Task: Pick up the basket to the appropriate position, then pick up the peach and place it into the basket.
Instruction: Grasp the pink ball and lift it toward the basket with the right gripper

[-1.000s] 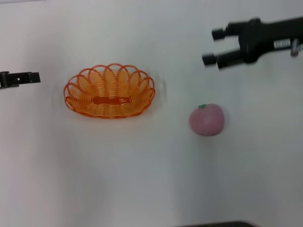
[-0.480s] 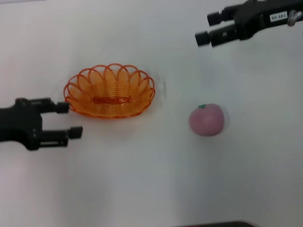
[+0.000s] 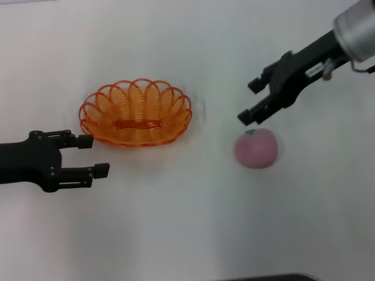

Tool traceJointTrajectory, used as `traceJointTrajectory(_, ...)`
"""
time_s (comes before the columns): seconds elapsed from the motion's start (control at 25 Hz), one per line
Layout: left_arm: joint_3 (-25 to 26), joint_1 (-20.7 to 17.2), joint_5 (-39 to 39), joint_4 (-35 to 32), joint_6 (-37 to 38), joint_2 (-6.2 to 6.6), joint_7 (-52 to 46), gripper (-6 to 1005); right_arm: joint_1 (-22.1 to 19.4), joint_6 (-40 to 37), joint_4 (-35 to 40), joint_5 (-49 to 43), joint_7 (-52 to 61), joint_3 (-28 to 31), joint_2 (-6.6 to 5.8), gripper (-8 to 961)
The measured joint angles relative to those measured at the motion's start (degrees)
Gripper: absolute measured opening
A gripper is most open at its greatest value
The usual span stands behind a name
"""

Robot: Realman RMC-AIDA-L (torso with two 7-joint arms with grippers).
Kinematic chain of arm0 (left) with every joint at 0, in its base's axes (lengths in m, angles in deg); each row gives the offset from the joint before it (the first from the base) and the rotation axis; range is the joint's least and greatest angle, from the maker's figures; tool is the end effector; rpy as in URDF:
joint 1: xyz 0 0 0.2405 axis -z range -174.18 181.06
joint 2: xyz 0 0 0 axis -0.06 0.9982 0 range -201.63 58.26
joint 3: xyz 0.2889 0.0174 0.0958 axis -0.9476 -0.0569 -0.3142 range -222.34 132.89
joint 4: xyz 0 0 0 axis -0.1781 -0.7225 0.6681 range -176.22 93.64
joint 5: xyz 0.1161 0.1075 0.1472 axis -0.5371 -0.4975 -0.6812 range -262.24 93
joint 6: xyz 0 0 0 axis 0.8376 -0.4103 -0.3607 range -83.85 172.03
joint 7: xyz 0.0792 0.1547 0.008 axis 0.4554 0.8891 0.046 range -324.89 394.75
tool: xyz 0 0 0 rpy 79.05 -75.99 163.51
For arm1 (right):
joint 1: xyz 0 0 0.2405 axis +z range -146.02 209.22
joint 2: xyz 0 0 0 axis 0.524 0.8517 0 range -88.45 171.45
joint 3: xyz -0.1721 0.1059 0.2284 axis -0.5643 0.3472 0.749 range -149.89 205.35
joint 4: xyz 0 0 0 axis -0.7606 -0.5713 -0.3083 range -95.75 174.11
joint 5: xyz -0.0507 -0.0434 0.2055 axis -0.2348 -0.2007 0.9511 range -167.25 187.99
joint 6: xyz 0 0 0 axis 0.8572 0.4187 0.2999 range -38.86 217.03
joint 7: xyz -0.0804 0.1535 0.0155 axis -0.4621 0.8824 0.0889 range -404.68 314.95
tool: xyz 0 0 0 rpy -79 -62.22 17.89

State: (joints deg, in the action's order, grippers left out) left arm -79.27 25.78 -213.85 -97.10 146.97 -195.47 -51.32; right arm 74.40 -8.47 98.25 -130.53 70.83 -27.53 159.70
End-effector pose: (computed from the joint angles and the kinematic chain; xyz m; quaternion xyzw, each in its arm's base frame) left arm -0.3177 0.3006 -0.0365 -0.9503 -0.2519 -0.1641 0.0804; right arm 0.2276 0.4038 -0.0349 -0.9665 0.2445 -0.0647 0.0432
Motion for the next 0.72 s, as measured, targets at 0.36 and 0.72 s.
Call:
traceJointTrajectory(0.36, 0.0, 0.0, 0.0, 0.31, -0.5, -0.09, 0.03, 778, 2.85, 4.74, -8.57, -7.94, 1.36, -7.67, 1.22, 871)
traceJointTrajectory(0.72, 0.0, 0.03, 0.01, 1.14, -0.86, -0.14, 0.0, 778, 3.08, 5.56, -9.42, -9.04, 1.73, -8.83, 1.24, 691)
